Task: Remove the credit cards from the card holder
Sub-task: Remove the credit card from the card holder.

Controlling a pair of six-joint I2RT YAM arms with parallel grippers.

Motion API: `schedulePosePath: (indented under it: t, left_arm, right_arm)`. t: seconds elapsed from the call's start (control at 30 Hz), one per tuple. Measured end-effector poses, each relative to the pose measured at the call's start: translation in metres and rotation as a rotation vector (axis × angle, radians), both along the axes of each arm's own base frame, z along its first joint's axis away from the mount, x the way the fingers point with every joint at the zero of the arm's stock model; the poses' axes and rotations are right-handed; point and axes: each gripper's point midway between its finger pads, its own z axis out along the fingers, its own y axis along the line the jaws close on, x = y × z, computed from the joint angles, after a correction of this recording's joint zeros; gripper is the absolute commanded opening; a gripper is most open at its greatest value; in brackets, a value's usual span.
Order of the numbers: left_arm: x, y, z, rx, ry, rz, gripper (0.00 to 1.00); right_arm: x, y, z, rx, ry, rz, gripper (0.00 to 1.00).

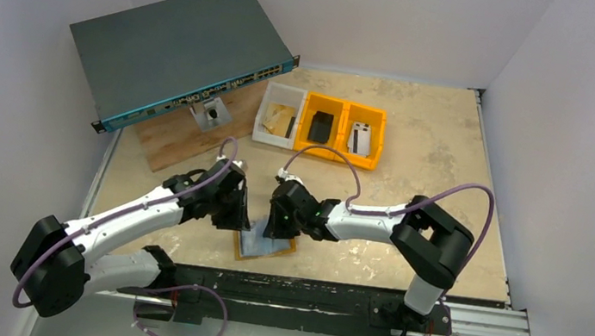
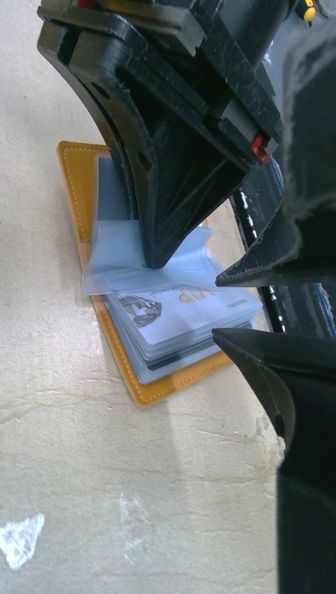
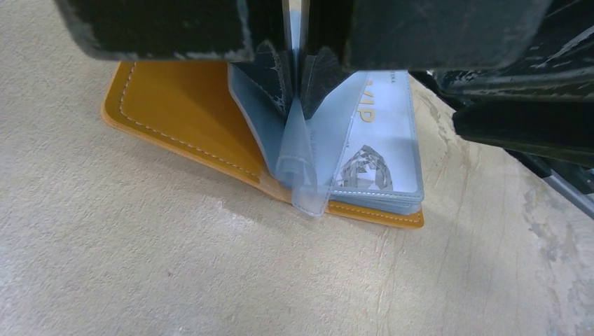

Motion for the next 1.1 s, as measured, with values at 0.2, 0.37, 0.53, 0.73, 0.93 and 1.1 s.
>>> schedulePosePath:
  t: [0.2,0.37,0.53,0.73,0.93,1.1]
  left_arm:
    - [0.002,-0.008,-0.009,-0.01,0.029,-0.011,0.1]
    - [0.003,-0.013,-0.019,-0.007,0.059,-0.018,0.05]
    - [0.003,-0.015,-0.029,-0.002,0.085,-0.013,0.0]
    - [-0.002,-0.013,-0.042,-0.003,0.117,0.014,0.0]
    - [0.002,-0.023,-0.044,-0.037,0.117,0.008,0.0]
    - [0.004,-0.027,-0.044,-0.055,0.115,0.0,0.0]
  right_arm:
    - [0.0,0.0,-0.001,0.056,0.026,-0.002,0.0]
    - [-0.001,0.003,-0.001,0.092,0.032,-0.002,0.0]
    - [0.0,0.002,-0.002,0.139,0.05,-0.009,0.0]
    - [-0.001,-0.001,-0.002,0.225,0.078,-0.024,0.0]
    - [-0.002,-0.002,-0.001,0.291,0.101,-0.025,0.01]
    - [-0.003,-0.002,-0.001,0.316,0.108,-0.025,0.14]
